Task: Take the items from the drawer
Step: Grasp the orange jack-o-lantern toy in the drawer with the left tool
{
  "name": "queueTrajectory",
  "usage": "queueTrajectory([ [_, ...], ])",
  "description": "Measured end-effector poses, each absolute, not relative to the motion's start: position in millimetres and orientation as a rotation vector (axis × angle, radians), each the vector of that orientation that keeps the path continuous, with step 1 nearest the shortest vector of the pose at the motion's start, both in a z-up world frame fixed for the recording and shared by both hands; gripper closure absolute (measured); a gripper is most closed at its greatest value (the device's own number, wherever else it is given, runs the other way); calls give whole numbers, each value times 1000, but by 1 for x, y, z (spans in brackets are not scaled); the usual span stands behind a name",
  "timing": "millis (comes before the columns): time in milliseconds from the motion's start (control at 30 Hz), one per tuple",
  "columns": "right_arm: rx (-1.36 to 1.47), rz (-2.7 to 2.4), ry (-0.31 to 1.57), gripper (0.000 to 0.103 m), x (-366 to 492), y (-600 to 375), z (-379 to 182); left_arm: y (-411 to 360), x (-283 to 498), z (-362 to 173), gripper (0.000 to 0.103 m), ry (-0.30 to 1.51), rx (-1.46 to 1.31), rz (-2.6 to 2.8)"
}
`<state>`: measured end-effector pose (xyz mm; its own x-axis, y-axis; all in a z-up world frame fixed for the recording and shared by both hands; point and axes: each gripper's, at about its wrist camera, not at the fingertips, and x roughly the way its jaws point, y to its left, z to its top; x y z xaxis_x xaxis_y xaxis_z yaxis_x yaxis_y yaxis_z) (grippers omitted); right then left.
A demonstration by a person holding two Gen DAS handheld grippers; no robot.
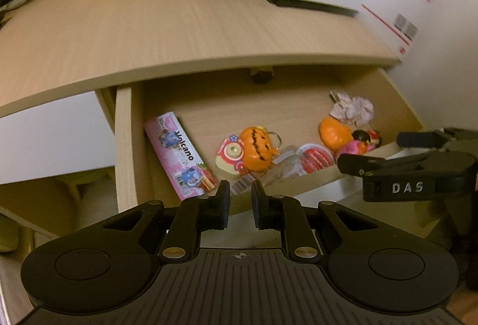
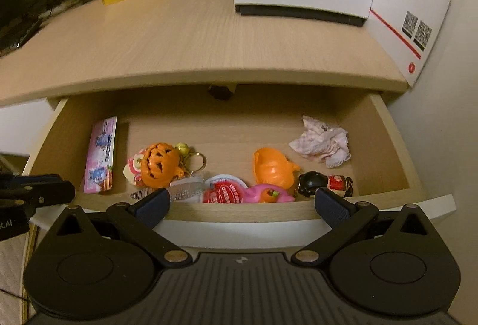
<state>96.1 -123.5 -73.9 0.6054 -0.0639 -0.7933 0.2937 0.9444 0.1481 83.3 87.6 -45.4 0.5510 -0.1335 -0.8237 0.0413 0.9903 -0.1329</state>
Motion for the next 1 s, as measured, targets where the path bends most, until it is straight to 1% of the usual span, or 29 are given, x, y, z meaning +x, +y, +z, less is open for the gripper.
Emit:
queueTrajectory([
  [233,294,-135,995,0,82,-128,-68,77,80,-39,87,1113,-16,-183],
  [300,284,-141,1005,0,81,-130,-66,80,85,-36,87,1117,-59,-225],
  [367,267,-166,961,0,80,-136,-63,79,98,-32,86,1077,-87,-239],
  [433,246,-182,908,0,83,-145,-56,76,117,-32,86,1078,-90,-257],
  [667,198,-225,816,0,98,-176,-43,59,180,-64,85,1172,-88,-181],
  [800,228,-239,830,0,98,-185,-51,51,191,-88,85,1248,-107,-196],
  [867,244,-233,849,0,96,-187,-55,41,193,-98,67,1268,-50,-206],
  [967,262,-217,870,0,94,-189,-62,36,196,-108,62,1287,-14,-204],
  [1000,264,-211,873,0,93,-190,-64,34,197,-109,62,1288,-1,-208],
])
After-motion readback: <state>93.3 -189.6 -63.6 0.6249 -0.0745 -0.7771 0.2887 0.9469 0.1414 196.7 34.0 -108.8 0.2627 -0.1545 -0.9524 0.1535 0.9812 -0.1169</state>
